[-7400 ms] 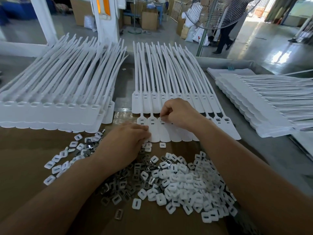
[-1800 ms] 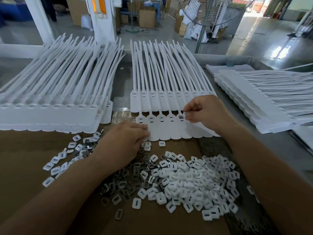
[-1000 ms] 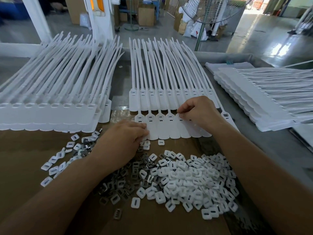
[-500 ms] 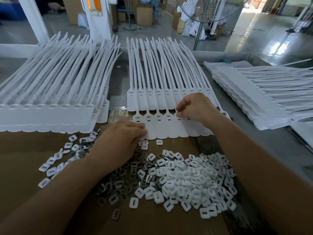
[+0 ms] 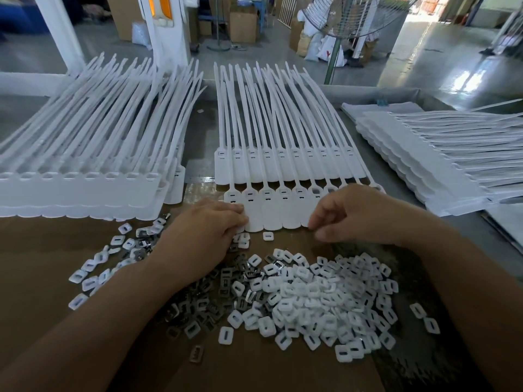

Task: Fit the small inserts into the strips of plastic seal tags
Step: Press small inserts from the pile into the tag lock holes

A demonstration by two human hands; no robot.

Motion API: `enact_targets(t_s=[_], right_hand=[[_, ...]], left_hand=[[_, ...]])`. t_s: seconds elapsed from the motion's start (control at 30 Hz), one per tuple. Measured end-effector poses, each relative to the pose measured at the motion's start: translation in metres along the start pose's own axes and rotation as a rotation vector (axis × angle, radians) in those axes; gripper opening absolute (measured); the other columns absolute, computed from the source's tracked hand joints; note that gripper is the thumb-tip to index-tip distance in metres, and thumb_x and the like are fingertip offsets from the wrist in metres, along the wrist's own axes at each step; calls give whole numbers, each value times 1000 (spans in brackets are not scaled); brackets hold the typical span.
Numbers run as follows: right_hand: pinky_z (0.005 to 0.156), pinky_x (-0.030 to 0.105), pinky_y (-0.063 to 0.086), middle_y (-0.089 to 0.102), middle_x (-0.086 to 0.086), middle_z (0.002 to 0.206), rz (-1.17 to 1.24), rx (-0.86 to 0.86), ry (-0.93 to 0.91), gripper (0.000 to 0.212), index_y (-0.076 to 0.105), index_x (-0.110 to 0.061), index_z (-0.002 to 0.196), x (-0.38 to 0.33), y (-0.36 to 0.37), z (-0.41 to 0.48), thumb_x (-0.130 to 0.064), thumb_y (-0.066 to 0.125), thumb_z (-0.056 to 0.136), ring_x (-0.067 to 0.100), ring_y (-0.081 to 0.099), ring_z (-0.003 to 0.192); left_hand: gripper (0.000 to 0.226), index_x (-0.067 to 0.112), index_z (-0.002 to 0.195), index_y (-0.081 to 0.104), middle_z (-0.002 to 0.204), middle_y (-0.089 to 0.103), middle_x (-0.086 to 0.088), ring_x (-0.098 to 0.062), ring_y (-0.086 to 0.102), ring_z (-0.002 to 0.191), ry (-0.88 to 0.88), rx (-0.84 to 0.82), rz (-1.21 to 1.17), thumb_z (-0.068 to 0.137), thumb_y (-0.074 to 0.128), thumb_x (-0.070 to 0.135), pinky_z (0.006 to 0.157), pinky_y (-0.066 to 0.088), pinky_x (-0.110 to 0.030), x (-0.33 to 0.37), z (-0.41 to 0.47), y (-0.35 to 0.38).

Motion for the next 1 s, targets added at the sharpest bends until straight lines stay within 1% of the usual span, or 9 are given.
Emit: enact_targets(t_s=[0.07, 0.17, 0.37, 0.53, 0.6, 0.73, 0.87, 0.93, 1.0], right_hand=[[60, 7, 46, 68, -13, 74, -14, -51, 18, 12, 66, -34, 76, 1, 6, -7, -25, 74, 74, -6, 61, 65], [57, 4, 42, 66, -18, 73, -61, -104, 21, 14, 65, -35, 77, 3, 15, -16, -28, 76, 72, -12, 58, 64], [53, 3, 40, 63, -15, 70, -108, -86, 7, 16, 61, -33, 74, -4, 20, -13, -26, 75, 74, -14, 54, 62], [57, 2, 41, 58, -16, 68, -138, -75, -12, 22, 57, -33, 69, -8, 21, -12, -22, 74, 76, -18, 50, 63], [58, 4, 41, 58, -17, 71, -129, -75, -17, 22, 56, -35, 72, -8, 21, -12, -20, 72, 78, -17, 50, 65], [61, 7, 44, 63, -16, 78, -112, -70, -17, 20, 58, -37, 78, -7, 22, -13, -19, 62, 86, -8, 57, 70], [56, 6, 43, 62, -17, 66, -76, -20, -42, 19, 63, -35, 74, -11, 16, -13, -21, 62, 86, -8, 55, 62], [61, 9, 47, 65, -19, 70, -23, -22, -52, 17, 65, -35, 75, -13, 15, -14, -22, 64, 85, -7, 58, 65], [69, 18, 52, 67, -15, 75, 9, -7, -63, 15, 67, -35, 75, -14, 13, -14, -22, 65, 84, 0, 61, 70]], left_hand=[[29, 26, 117, 61, 128, 54, 10, -11, 44, 120, 3, -2, 3, 91, 47, 26, 93, 23, -17, 0, 0, 1], [29, 26, 116, 61, 127, 55, 10, -11, 45, 119, 4, -8, 8, 91, 48, 25, 93, 23, -17, -1, 0, 2], [27, 25, 115, 63, 126, 56, 9, -13, 47, 118, 2, -4, 7, 91, 50, 23, 93, 25, -18, 0, 1, 1], [28, 26, 115, 62, 127, 55, 10, -12, 45, 119, 1, 2, 8, 91, 49, 22, 93, 23, -17, -1, 2, 1], [28, 26, 116, 62, 128, 54, 11, -11, 45, 120, 5, -1, 9, 91, 49, 23, 93, 23, -16, -1, 2, 2], [29, 26, 117, 61, 128, 53, 12, -10, 44, 120, 9, 0, 10, 92, 47, 24, 92, 22, -15, -1, 2, 2], [30, 27, 118, 60, 130, 52, 13, -9, 43, 122, 14, -7, 12, 92, 45, 26, 94, 21, -15, -2, 3, 3], [29, 28, 118, 60, 129, 53, 13, -9, 43, 121, 14, -4, 13, 92, 46, 27, 94, 21, -15, -2, 3, 3], [29, 27, 116, 61, 128, 54, 12, -10, 45, 120, 11, 1, 14, 92, 47, 26, 93, 22, -16, -1, 3, 2]])
Point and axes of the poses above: each hand's wrist, its own z-axis towards the middle knuckle, its own y-axis out of the palm, x = y × z, the point moved 10 cm from there along z, towards the middle knuckle
